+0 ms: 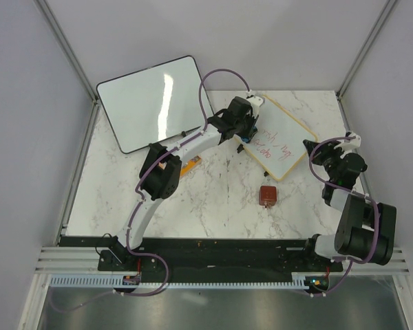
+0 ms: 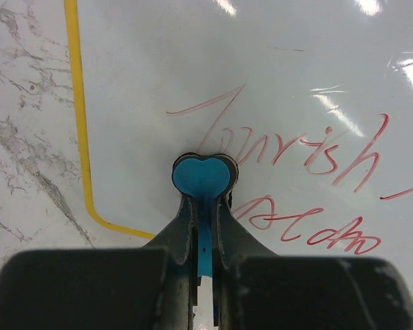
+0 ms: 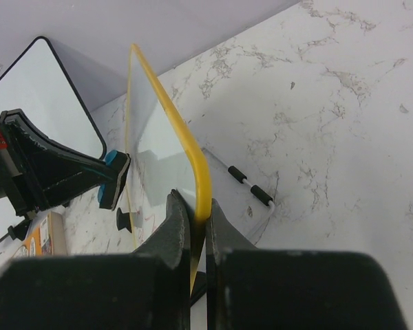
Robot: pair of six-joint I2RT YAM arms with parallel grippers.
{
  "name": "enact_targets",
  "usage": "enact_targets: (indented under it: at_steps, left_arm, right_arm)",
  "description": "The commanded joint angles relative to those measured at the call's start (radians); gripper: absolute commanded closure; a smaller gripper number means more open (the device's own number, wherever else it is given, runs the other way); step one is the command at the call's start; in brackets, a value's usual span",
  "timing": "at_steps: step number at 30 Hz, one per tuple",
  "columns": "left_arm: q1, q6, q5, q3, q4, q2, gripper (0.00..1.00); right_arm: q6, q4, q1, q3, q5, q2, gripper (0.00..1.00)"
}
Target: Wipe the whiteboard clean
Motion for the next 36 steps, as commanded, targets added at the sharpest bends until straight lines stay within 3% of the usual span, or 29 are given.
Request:
enact_targets:
  at_steps: [1,10,16,21,28,36]
  left_arm:
    - [-0.004,0.001,0.021,-0.008,0.032,-0.039,0.98]
    - [-0.004,-0.006,0.04,-0.021,0.032,-0.034,0.98]
    - [-0.004,-0.013,0.049,-0.027,0.033,-0.027,0.98]
    - [-0.004,-0.018,0.058,-0.033,0.032,-0.027,0.98]
    - [-0.004,-0.013,0.06,-0.053,0.035,-0.045,0.98]
    - [-0.006,-0.022,0.069,-0.067,0.046,-0.05,0.98]
  right_arm:
    - [-0.324,-0.105,-0.027,0.029,0.18,-0.022,1.0]
    - [-0.321,-0.071,-0.027,0.083,0.118,0.076,0.99]
    - [-0.247,0.107,-0.02,0.05,0.045,0.103,1.0]
    - [-0.238,0.083,-0.016,0.037,0.029,0.092,1.0]
    - [-0.282,-0.01,-0.013,-0.023,0.156,0.032,1.0]
    - [-0.284,0.021,-0.011,-0.07,0.233,-0.002,1.0]
